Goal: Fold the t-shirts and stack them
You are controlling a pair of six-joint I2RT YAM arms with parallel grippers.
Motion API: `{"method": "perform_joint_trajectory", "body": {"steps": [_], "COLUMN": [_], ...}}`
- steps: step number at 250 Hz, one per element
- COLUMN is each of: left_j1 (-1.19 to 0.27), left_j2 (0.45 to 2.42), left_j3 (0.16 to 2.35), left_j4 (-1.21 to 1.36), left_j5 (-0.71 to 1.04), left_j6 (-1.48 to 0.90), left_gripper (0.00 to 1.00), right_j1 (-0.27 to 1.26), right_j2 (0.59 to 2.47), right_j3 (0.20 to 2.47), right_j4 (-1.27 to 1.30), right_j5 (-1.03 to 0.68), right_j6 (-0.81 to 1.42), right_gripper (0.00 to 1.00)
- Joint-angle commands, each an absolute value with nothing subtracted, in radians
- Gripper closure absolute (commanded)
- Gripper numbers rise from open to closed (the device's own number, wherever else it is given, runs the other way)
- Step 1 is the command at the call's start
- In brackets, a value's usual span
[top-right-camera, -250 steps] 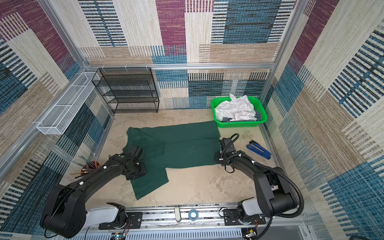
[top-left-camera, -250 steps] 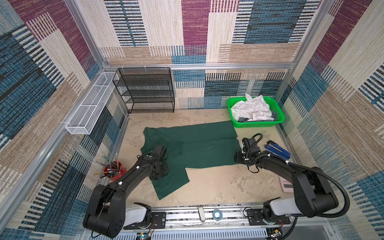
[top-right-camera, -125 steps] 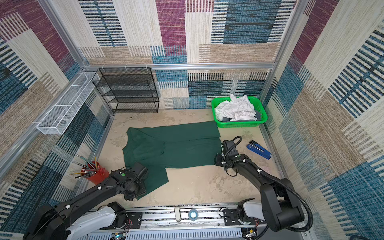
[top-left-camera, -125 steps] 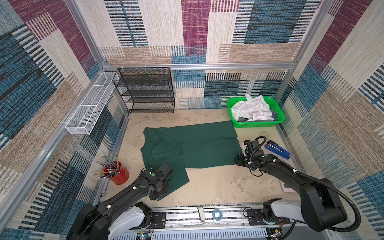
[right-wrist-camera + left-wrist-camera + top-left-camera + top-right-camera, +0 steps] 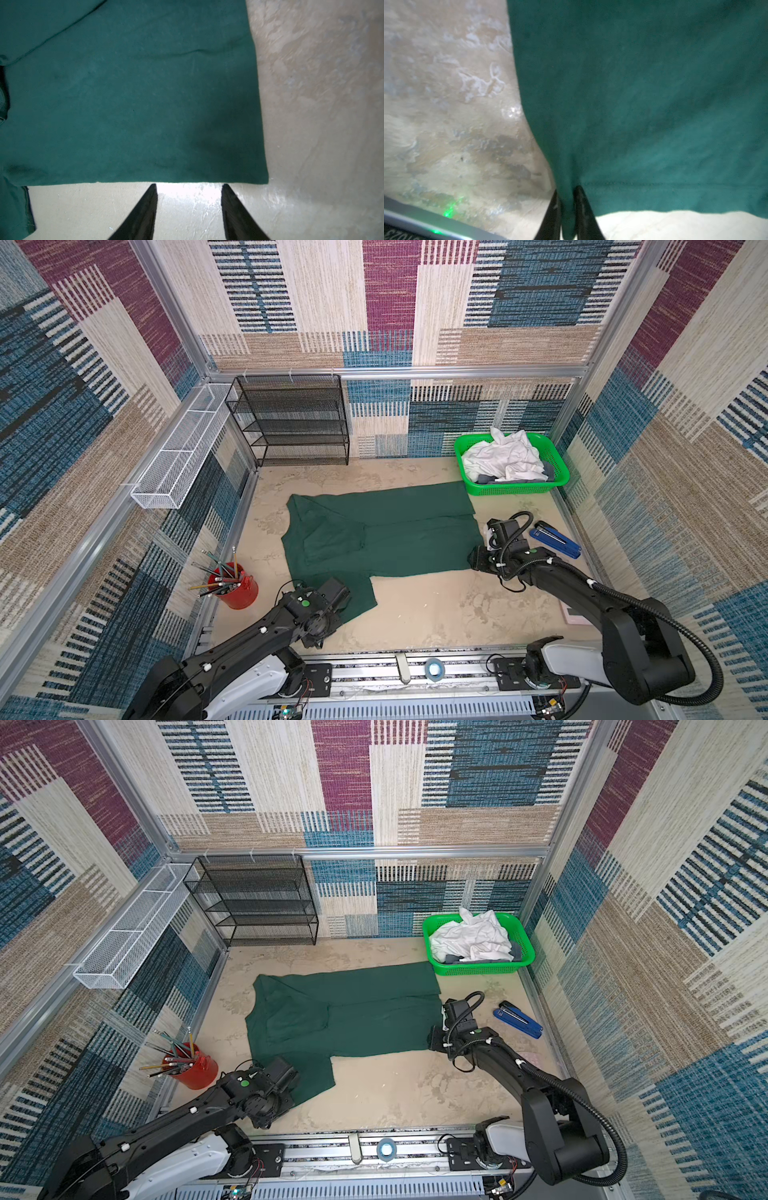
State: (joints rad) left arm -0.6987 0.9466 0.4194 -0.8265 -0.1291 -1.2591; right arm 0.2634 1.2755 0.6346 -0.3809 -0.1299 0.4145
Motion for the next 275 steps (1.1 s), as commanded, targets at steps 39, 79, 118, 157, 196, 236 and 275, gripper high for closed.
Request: {"method": "perform_joint_trajectory", "body": {"steps": [39, 79, 118, 157, 196, 236, 275], "left_j1": [-0.699, -0.699, -0.698, -0.699, -0.699, -0.698, -0.698], "left_j2": [0.866, 0.844, 0.846, 0.844, 0.843, 0.844, 0.835], "left_j3": [0.539, 0.548, 0.543, 0.538, 0.531, 0.538, 0.571], "left_j4": [-1.052, -1.056, -1.039, -1.029, -1.026, -1.022, -1.049], "left_j5": [-0.245, -0.257, -0.248, -0.249, -0.247, -0.242, -0.249], "left_j6": [-1.249, -1.231, -1.222, -1.218, -1.219, -1.220, -1.216], "left_gripper": [0.99, 0.99, 0.99, 0.99, 0.98, 0.98, 0.98], "right_j1": [0.199, 0.186, 0.183, 0.183, 0.183, 0.183, 0.183], "right_j2": [1.222, 1.260, 1.287, 1.323, 1.340, 1.358, 1.326], "right_j3": [0.592, 0.591, 0.579, 0.577, 0.565, 0.562, 0.575], "right_j4": [-0.373, -0.377, -0.342, -0.316, -0.296, -0.284, -0.318], "right_j5": [-0.035, -0.040, -0.027, -0.041, -0.058, -0.076, -0.077], "right_j6": [0.507, 0.506, 0.508, 0.504, 0.501, 0.496, 0.492], "right_gripper": [0.52, 0.54, 0.53, 0.57, 0.62, 0.85, 1.00]}}
